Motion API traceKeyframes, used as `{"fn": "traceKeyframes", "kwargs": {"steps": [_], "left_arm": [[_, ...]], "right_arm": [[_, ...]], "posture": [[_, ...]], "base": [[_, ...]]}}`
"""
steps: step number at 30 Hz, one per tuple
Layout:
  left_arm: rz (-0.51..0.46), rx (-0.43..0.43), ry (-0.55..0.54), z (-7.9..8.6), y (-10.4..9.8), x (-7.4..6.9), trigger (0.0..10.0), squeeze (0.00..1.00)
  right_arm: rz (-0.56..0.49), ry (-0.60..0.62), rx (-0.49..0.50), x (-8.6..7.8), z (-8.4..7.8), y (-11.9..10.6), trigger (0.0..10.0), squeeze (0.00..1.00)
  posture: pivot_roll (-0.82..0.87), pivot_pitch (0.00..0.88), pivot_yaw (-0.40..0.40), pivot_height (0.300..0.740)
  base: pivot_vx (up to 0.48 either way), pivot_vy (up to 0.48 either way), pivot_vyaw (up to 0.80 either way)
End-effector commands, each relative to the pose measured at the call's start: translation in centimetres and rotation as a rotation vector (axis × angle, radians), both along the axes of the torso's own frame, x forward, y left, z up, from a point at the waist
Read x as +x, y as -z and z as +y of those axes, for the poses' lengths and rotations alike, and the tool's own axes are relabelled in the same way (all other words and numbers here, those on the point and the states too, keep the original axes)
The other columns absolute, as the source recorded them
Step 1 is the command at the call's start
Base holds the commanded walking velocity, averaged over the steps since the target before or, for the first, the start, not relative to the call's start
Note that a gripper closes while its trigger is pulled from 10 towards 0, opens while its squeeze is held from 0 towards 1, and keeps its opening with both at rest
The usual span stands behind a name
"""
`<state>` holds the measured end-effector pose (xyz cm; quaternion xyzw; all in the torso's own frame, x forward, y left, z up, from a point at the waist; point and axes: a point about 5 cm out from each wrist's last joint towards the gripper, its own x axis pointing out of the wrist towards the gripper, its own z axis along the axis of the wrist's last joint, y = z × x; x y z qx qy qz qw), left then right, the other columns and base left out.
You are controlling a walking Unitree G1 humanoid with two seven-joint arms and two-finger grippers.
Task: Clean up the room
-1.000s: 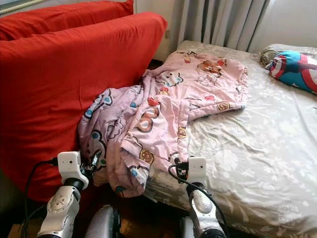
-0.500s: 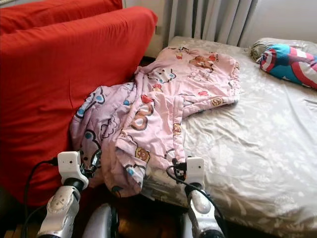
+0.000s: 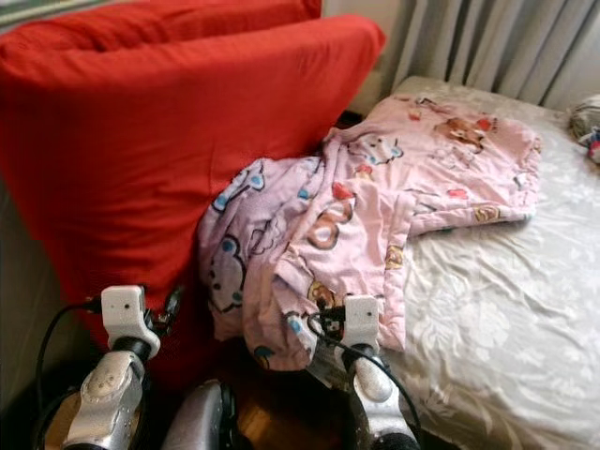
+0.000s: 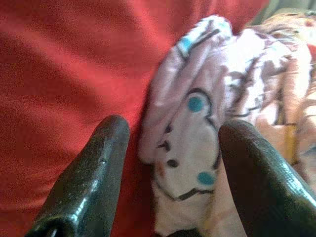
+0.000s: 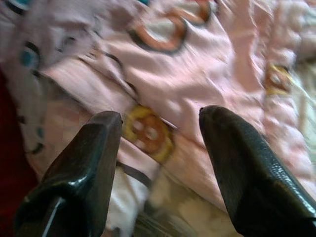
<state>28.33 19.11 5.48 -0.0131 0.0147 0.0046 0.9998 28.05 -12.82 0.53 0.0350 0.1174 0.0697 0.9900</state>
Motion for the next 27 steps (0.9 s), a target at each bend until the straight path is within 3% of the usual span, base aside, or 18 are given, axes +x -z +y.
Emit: {"fn": "traceKeyframes", "kwargs": {"steps": [1, 9, 19, 27], "left_arm": [[0.009, 0.006, 0.006, 0.1, 0.1, -0.1, 10.0, 0.0], [0.002, 0.006, 0.004, 0.1, 0.1, 0.0, 10.0, 0.0], [0.005, 0.009, 0.004, 0.1, 0.0, 0.0, 10.0, 0.0], [0.017, 0.013, 0.002, 0.2, 0.1, 0.0, 10.0, 0.0]], "right_arm": [[0.0, 0.016, 0.015, 0.1, -0.1, -0.1, 10.0, 0.0], [-0.002, 0.031, 0.015, 0.2, -0.3, -0.2, 10.0, 0.0], [0.058, 0.209, 0.004, 0.2, -3.0, 0.4, 10.0, 0.0], [0.095, 0.235, -0.021, 0.0, -3.5, 0.8, 10.0, 0.0]], "posture": [[-0.04, 0.054, -0.027, 0.594], [-0.04, 0.053, -0.026, 0.594], [-0.04, 0.061, -0.026, 0.594], [-0.03, 0.067, -0.025, 0.594]], "base": [[0.285, 0.0, 0.0], [0.281, 0.0, 0.0], [0.0, 0.0, 0.0], [0.0, 0.0, 0.0]]}}
